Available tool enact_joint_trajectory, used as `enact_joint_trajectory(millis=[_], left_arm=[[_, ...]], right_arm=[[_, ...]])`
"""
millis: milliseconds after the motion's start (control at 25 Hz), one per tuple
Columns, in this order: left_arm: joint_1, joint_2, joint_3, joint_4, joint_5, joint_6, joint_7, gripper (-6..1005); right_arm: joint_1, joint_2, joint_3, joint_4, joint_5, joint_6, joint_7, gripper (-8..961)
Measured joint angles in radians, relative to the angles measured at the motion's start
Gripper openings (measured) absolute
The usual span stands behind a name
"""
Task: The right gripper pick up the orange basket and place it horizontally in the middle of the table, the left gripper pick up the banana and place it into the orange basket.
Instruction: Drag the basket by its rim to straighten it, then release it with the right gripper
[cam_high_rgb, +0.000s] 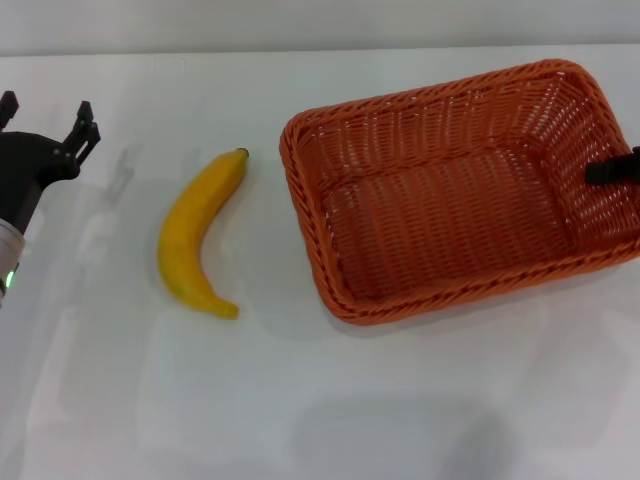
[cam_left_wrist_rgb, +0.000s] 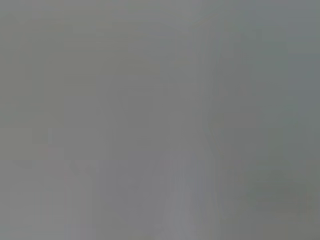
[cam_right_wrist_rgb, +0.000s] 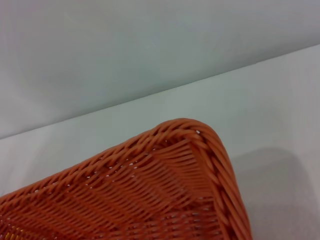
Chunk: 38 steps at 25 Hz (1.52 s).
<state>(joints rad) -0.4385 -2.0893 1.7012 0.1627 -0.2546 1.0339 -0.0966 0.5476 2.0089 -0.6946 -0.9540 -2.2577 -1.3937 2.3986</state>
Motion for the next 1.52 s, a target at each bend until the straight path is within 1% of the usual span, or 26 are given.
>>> enact_joint_trajectory(millis=[680,960,1520], left_arm=[[0.0,0.0,0.0,-0.002,0.0,0.0,0.0,859],[-0.001,0.0,0.0,-0.003,0.0,0.0,0.0,859],[-0.003,0.002,0.0,-0.006,0.0,-0.001,0.0,858]], right_arm=[[-0.01,0.002,-0.006,-0.002,-0.002,0.027,0.012,119],[-0.015,0.001,-0.007,-0.002,-0.002,0.032,0.013,148],[-0.014,-0.001,-0.008,-0.003,0.04,-0.01,0.005,205]])
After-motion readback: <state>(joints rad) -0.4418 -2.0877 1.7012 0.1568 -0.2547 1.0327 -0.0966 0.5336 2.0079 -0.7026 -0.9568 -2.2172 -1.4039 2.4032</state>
